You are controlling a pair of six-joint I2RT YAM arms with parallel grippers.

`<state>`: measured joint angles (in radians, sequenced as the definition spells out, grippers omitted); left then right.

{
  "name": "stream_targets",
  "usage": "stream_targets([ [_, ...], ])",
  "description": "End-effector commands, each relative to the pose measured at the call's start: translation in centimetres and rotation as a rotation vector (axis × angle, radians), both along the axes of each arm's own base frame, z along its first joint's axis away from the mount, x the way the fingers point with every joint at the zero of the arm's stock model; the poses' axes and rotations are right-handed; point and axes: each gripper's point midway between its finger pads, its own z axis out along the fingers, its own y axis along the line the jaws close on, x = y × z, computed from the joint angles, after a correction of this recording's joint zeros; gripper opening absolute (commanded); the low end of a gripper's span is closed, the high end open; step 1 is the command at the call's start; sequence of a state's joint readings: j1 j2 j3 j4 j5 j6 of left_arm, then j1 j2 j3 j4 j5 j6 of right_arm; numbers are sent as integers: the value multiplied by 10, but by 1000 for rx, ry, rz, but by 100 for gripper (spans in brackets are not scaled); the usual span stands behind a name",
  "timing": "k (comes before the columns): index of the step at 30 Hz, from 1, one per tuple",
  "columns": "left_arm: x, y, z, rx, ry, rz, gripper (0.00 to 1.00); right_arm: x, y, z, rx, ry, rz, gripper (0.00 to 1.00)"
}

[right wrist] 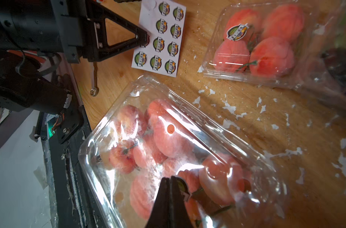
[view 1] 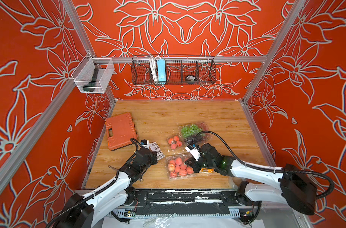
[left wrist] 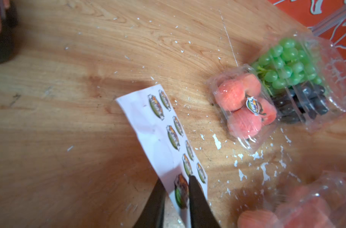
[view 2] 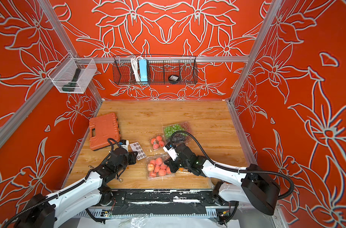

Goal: Label fruit boxes
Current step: Adjust the label at the fruit box.

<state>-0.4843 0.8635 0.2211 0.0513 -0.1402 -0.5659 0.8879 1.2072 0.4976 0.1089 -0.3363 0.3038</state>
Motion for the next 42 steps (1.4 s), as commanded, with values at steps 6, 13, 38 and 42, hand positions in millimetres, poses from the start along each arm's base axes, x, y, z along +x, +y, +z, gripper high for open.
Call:
stream_targets([
  [6,2,19,5,27,9,120,67,7,-1,-4,-82,-59,-33,0],
  [13,6,15,9,26,-3,95,81,-5,-9,-3,-71,-99,-27,11],
  [38,9,11,-12,100,55,133,94,-2,-6,-1,-114,-141,-21,2],
  [42,10,9,-18,137,75,167,99,3,-4,29,-32,-190,-52,17],
])
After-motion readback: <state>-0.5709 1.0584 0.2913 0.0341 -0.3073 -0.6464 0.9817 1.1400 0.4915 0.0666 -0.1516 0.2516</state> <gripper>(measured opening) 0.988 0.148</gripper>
